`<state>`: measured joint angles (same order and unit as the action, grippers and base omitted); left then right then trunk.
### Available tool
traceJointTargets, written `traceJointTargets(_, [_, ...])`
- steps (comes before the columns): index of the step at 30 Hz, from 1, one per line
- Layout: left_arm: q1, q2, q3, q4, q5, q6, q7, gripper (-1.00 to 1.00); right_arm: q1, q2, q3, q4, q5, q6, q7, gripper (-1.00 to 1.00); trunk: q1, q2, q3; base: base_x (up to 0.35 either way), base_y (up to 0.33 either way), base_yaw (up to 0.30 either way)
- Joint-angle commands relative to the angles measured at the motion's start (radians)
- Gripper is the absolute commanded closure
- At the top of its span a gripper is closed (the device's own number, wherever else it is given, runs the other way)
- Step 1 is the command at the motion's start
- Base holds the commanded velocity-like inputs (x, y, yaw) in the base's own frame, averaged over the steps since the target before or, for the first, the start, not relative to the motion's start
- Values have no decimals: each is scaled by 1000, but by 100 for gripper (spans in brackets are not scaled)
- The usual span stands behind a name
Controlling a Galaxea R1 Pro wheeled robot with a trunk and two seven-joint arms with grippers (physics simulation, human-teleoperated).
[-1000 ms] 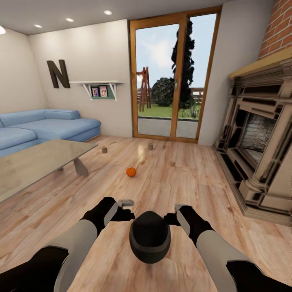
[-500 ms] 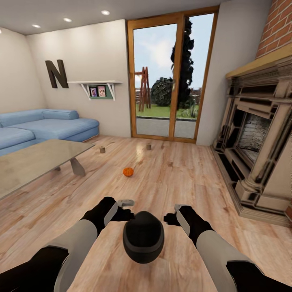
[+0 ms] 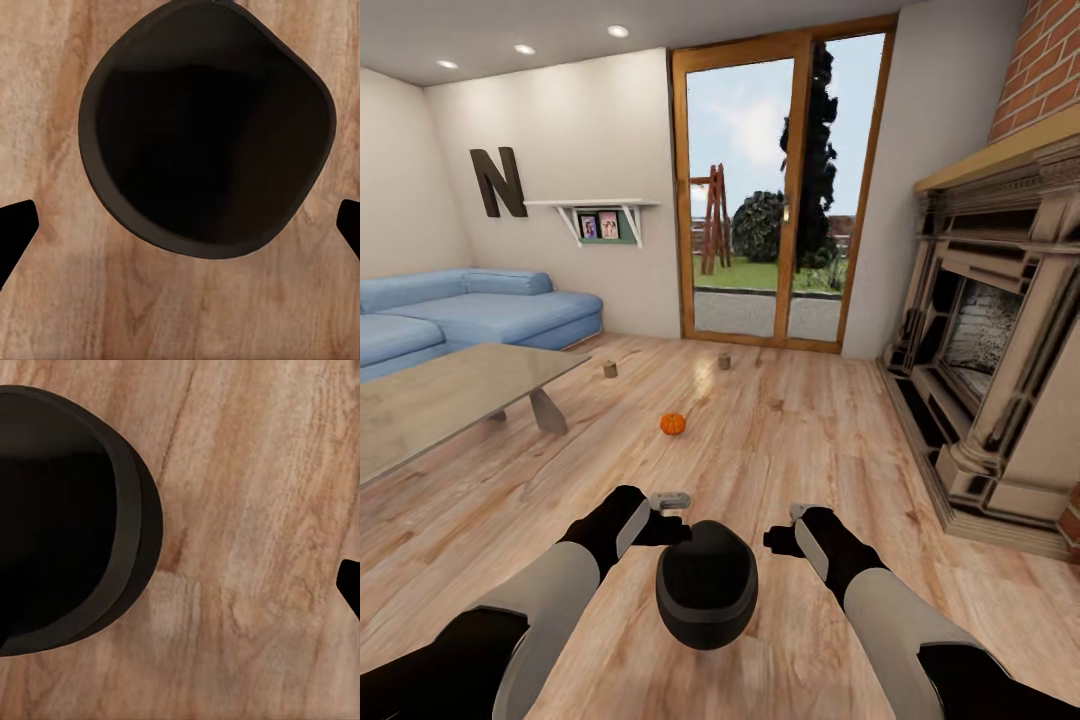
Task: Place each of the two pumpkins and all three candles from the living room inside a cabinet in the living room (use any cabinet), then make sure every cabinet is closed, and position the cauldron so it is next to a table in the living room.
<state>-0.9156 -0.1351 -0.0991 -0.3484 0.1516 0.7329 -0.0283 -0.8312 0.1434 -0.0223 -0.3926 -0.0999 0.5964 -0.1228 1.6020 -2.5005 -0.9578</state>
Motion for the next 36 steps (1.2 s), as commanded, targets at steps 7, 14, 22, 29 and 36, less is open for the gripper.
traceJointTargets(7, [0, 7, -9, -1, 10, -1, 3, -100, -1, 17, 1, -2, -10, 3, -6, -100, 3, -2, -28, 0, -2, 0])
traceJointTargets(14, [0, 11, -11, -1, 11, -6, 5, -100, -4, 31, 3, -7, -10, 2, -4, -100, 6, -4, -55, 0, 0, 0])
traceJointTargets(22, [0, 12, -11, -1, 12, -8, 7, -100, -5, 31, 4, -4, -11, 2, -3, -100, 10, -6, -86, 0, 0, 0])
traceJointTargets(29, [0, 13, -11, -1, 12, -10, 9, -100, -5, 31, 4, -3, -11, 2, -3, -100, 13, -7, -113, 0, 0, 0])
traceJointTargets(36, [0, 14, -11, -1, 12, -24, 12, -100, -5, 31, 4, -3, -11, 2, -3, -100, 16, -9, -140, 0, 0, 0])
